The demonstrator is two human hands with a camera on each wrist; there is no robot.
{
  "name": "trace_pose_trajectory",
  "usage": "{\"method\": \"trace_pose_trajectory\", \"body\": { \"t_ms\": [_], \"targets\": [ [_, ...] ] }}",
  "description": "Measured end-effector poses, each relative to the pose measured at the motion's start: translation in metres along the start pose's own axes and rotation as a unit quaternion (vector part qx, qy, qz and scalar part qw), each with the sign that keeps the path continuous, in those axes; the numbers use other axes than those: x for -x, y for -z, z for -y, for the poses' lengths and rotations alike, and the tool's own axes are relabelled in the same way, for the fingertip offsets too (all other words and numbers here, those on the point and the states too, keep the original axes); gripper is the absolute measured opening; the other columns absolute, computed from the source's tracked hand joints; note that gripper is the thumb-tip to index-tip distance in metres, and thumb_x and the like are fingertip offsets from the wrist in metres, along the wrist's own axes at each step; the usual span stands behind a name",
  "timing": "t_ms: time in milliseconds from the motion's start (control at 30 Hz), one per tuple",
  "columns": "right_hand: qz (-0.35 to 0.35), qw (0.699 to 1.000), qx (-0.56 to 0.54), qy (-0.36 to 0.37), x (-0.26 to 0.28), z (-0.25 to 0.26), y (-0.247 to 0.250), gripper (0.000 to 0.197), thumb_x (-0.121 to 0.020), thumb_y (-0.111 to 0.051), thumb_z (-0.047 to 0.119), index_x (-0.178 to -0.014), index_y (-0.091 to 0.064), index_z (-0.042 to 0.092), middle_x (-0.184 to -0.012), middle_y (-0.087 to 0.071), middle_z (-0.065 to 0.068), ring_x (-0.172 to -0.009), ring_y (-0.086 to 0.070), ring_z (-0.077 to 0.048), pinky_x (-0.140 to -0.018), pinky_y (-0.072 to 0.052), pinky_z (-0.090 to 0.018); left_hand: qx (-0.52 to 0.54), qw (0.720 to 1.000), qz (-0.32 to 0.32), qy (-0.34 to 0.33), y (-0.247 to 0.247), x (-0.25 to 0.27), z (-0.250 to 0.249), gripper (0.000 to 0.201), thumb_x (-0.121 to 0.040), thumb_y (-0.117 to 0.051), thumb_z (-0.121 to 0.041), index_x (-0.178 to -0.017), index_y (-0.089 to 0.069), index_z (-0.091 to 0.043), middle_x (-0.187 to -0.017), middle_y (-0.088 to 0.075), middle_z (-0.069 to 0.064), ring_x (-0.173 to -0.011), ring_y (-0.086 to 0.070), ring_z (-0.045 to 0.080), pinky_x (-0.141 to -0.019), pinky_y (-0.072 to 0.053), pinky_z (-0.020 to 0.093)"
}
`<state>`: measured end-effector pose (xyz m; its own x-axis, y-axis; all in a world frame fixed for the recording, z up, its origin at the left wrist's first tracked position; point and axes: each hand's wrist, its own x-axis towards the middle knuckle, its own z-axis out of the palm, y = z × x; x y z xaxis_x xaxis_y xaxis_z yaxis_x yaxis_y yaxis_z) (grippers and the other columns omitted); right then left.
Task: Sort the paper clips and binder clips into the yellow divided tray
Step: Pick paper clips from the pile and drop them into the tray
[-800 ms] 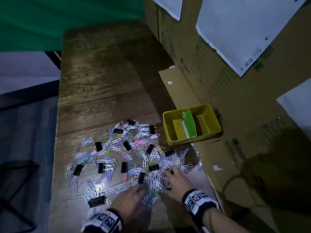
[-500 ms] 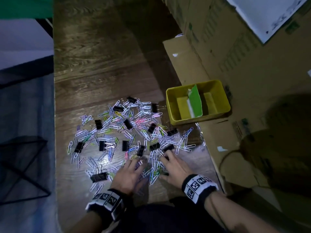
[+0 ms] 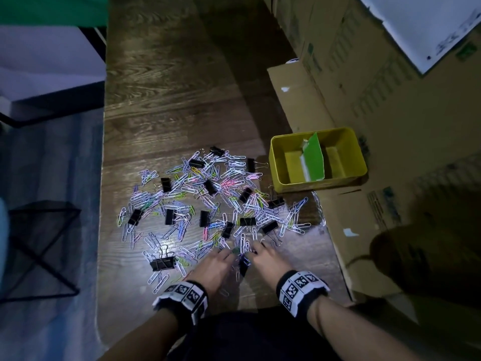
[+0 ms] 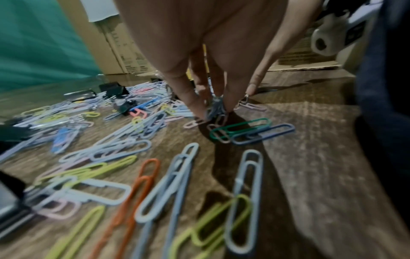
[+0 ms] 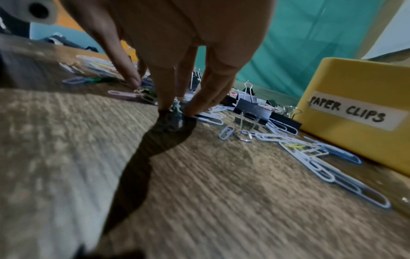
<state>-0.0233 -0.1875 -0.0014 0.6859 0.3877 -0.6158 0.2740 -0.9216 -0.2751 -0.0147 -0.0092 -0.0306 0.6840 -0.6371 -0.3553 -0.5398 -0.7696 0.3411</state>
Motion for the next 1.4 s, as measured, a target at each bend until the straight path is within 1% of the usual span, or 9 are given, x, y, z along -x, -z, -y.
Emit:
{"method": "trace_pose_trajectory", "body": {
  "t_ms": [167,333,467,700,800,1000,1167,1233,1400],
  "targets": [
    [-0.016,0.999,0.0,0.039,-0.001,-0.011,-0.003,0.042,-0.084,-0.052,-0.01,-0.124,-0.052,0.002,-0.136,-0.042,-0.021,-0.131,-0.038,-0.035,-0.102,-0.044,-0.045,0.229,0.969,-0.014,0.095,0.02,0.0,0.009,0.028,-0.087,-0.06,-0.022,-0.115,-0.062,-0.016,-0.105,-0.064,-0.006,-0.089,-0.061,0.009,-0.089,-0.049,0.024],
    [-0.087,0.989,-0.119,0.026,0.006,-0.024,0.013,0.032,-0.091,-0.046,-0.002,-0.12,-0.057,0.007,-0.122,-0.057,-0.007,-0.108,-0.056,-0.02,-0.092,-0.042,-0.019,0.554,0.794,0.004,0.252,0.045,0.007,0.021,0.03,-0.068,-0.075,-0.002,-0.096,-0.07,-0.013,-0.084,-0.074,0.007,-0.082,-0.069,0.023,-0.081,-0.056,0.036],
    [-0.168,0.95,-0.263,-0.02,0.018,-0.04,0.031,0.026,-0.09,-0.059,0.014,-0.115,-0.066,0.017,-0.109,-0.065,0.001,-0.089,-0.063,-0.013,-0.082,-0.054,-0.024,0.613,0.76,0.0,0.216,0.075,0.007,0.022,0.026,-0.064,-0.074,-0.002,-0.088,-0.071,-0.011,-0.084,-0.073,0.008,-0.077,-0.068,0.02,-0.073,-0.055,0.026],
    [-0.345,0.814,-0.464,-0.056,0.06,-0.069,0.07,0.031,-0.075,-0.075,0.007,-0.089,-0.068,0.034,-0.098,-0.069,0.006,-0.08,-0.067,-0.004,-0.073,-0.057,-0.019,0.645,0.761,0.055,0.047,0.168,-0.045,0.005,0.041,-0.054,-0.086,-0.026,-0.091,-0.072,-0.019,-0.081,-0.071,0.002,-0.075,-0.067,0.017,-0.074,-0.055,0.03],
    [-0.403,0.78,-0.478,-0.036,0.077,-0.077,0.096,0.035,-0.073,-0.076,0.003,-0.087,-0.068,0.035,-0.093,-0.07,0.007,-0.08,-0.07,-0.006,-0.07,-0.058,-0.022,0.657,0.753,0.037,-0.005,0.202,-0.089,-0.014,0.036,-0.059,-0.081,-0.01,-0.093,-0.071,-0.017,-0.081,-0.072,0.004,-0.076,-0.068,0.018,-0.074,-0.057,0.032],
    [-0.513,0.702,-0.491,-0.056,0.081,-0.096,0.148,0.027,-0.074,-0.074,0.002,-0.092,-0.07,0.022,-0.083,-0.07,0.01,-0.069,-0.067,0.006,-0.064,-0.051,-0.008,0.541,0.837,-0.058,0.067,0.198,-0.188,-0.056,0.028,-0.074,-0.07,0.004,-0.101,-0.064,0.0,-0.077,-0.064,0.004,-0.064,-0.06,0.01,-0.059,-0.052,0.02],
    [-0.464,0.748,-0.463,-0.108,0.044,-0.125,0.168,0.023,-0.079,-0.069,0.003,-0.099,-0.068,0.015,-0.089,-0.067,0.002,-0.074,-0.061,0.006,-0.071,-0.052,-0.012,0.316,0.941,-0.068,0.104,0.166,-0.214,-0.07,0.024,-0.082,-0.065,-0.007,-0.105,-0.067,-0.012,-0.094,-0.071,0.004,-0.076,-0.064,0.013,-0.072,-0.052,0.02],
    [-0.46,0.775,-0.409,-0.14,0.026,-0.136,0.169,0.021,-0.079,-0.07,0.009,-0.098,-0.069,0.017,-0.092,-0.07,0.0,-0.079,-0.065,-0.005,-0.076,-0.056,-0.025,0.276,0.954,-0.067,0.094,0.164,-0.211,-0.069,0.026,-0.084,-0.064,-0.014,-0.11,-0.066,-0.016,-0.104,-0.07,0.004,-0.084,-0.062,0.012,-0.082,-0.05,0.023],
    [-0.397,0.836,-0.34,-0.168,-0.012,-0.147,0.169,0.024,-0.08,-0.07,0.01,-0.104,-0.069,0.014,-0.1,-0.071,-0.005,-0.085,-0.066,-0.013,-0.079,-0.057,-0.029,0.273,0.949,-0.139,0.07,0.166,-0.175,-0.053,0.023,-0.087,-0.061,-0.015,-0.109,-0.067,-0.016,-0.105,-0.069,0.0,-0.089,-0.061,0.009,-0.087,-0.048,0.023]
  ]
}}
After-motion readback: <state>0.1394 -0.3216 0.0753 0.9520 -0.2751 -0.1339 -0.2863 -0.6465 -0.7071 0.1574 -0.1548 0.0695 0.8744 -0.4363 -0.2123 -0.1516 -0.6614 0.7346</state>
